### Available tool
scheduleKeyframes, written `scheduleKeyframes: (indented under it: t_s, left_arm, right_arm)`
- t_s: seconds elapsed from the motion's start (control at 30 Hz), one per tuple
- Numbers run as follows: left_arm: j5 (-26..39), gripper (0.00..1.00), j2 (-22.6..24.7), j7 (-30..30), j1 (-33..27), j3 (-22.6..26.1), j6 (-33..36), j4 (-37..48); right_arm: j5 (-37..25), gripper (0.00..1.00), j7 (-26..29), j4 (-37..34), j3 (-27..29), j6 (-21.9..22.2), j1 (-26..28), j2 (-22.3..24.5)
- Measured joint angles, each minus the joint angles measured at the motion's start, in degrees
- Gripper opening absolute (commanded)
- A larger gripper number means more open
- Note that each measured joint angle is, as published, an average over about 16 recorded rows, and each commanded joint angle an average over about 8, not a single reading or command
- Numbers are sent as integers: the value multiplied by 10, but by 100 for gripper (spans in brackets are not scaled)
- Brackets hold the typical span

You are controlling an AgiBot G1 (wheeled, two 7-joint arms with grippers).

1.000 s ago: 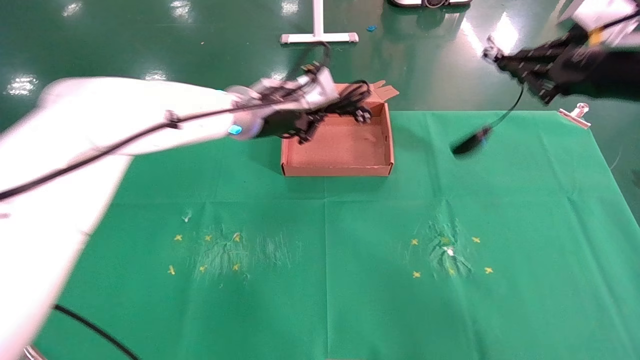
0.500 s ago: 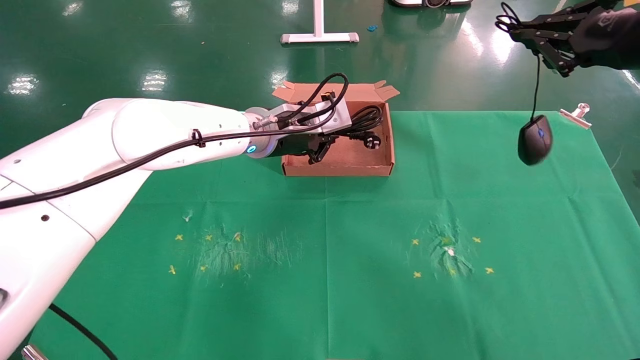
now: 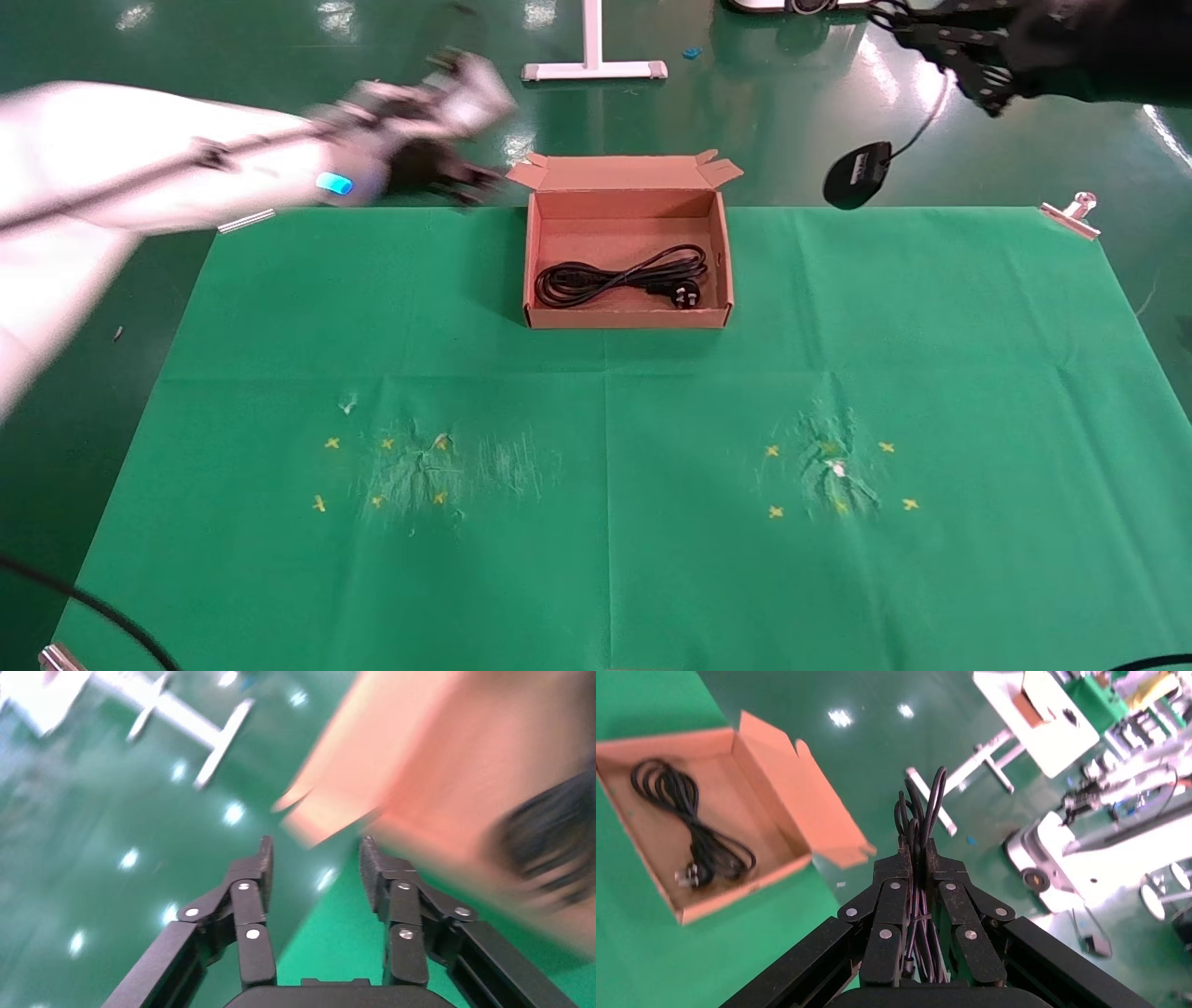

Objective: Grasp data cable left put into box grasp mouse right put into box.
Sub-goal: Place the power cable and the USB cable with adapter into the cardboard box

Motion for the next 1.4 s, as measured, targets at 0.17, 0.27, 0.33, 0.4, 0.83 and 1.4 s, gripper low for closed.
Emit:
scheduleKeyframes:
  t_s: [0.17,0.27,0.33,0.4,0.83,1.4]
  left_arm:
    - [28,100,-32,-35,-19,6,-2,10]
    - [49,100,-47,-60,-25,13,1,4]
    - [63,100,-53,-77,-27,17,3,-4]
    - [76,100,-56,-95,-27,22,6,-14]
    - [139,100,-79,-189,-19,37,16,-87]
    - [186,100,-96,-252,-12,44,27,-138]
  right_arm:
    - [-1,0,-26,-5,-9,3,6,-31]
    - [-3,0,-42,-6,-18,1,8,-53]
    - [-6,0,-52,-6,-25,0,8,-70]
    - [-8,0,-61,-5,-33,-2,9,-87]
    - [-45,0,-89,-22,-89,-8,16,-199]
    - [-123,96,-113,-99,-133,23,16,-240]
